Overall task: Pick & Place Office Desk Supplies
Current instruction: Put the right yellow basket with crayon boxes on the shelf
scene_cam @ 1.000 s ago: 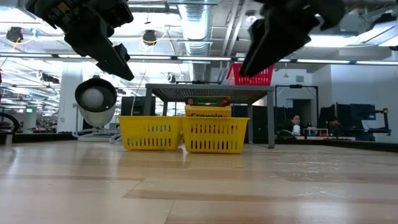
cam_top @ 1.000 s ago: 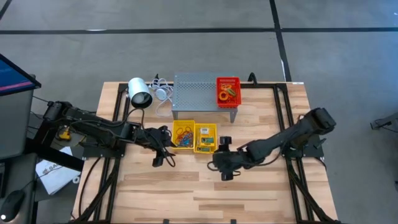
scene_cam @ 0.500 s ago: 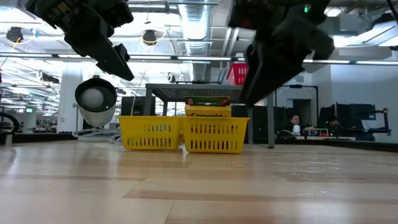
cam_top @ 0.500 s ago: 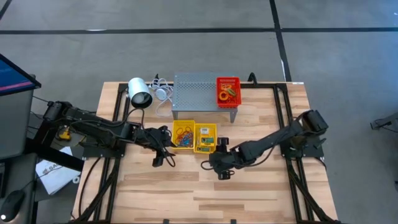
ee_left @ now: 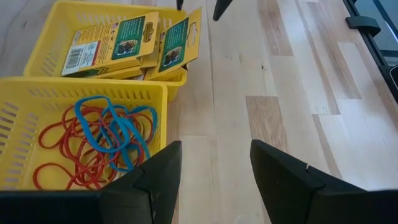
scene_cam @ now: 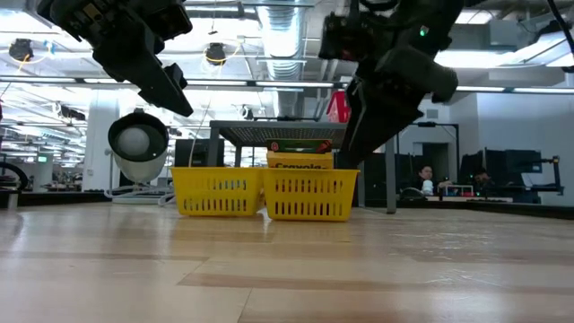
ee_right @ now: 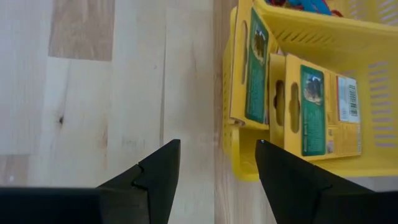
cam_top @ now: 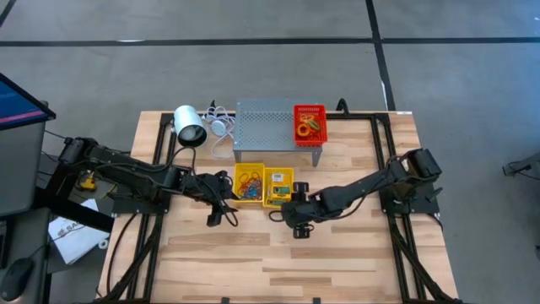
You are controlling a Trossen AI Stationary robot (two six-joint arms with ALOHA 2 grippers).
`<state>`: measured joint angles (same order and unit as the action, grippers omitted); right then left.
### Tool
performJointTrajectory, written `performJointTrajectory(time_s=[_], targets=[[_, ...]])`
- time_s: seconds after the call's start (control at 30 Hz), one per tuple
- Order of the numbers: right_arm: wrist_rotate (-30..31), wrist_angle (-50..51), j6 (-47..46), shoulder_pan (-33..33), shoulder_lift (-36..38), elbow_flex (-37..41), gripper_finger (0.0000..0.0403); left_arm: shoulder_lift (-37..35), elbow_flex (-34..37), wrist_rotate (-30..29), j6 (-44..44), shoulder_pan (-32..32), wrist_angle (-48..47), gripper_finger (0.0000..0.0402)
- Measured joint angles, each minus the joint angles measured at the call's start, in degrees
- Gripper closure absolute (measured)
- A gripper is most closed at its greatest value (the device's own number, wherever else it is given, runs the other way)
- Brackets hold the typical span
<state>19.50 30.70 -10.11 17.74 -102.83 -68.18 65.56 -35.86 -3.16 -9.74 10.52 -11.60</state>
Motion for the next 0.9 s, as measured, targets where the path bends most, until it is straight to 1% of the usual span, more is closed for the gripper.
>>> performJointTrajectory(time_s=[0.27, 0.5, 0.67, 0.9], targets=[[-1.7, 0.0, 0.5, -1.0, -1.8, 0.1, 0.0198, 0.0, 0.0, 0.0, 0.0, 0.0, 0.0, 0.0215], [-1.7, -1.6, 1.1, -1.4, -3.5, 0.0, 0.0202, 0.0, 0.0, 0.0, 0.0, 0.0, 0.1, 0.0215], [-3.0, -1.6, 1.1, -1.9, -4.3, 0.0, 0.0226, 0.0, 0.0, 0.0, 0.0, 0.0, 0.0, 0.0215], [-4.7, -2.1, 1.1, -2.5, -4.3, 0.0, 0.0278, 0.0, 0.0, 0.0, 0.0, 0.0, 0.0, 0.0215]])
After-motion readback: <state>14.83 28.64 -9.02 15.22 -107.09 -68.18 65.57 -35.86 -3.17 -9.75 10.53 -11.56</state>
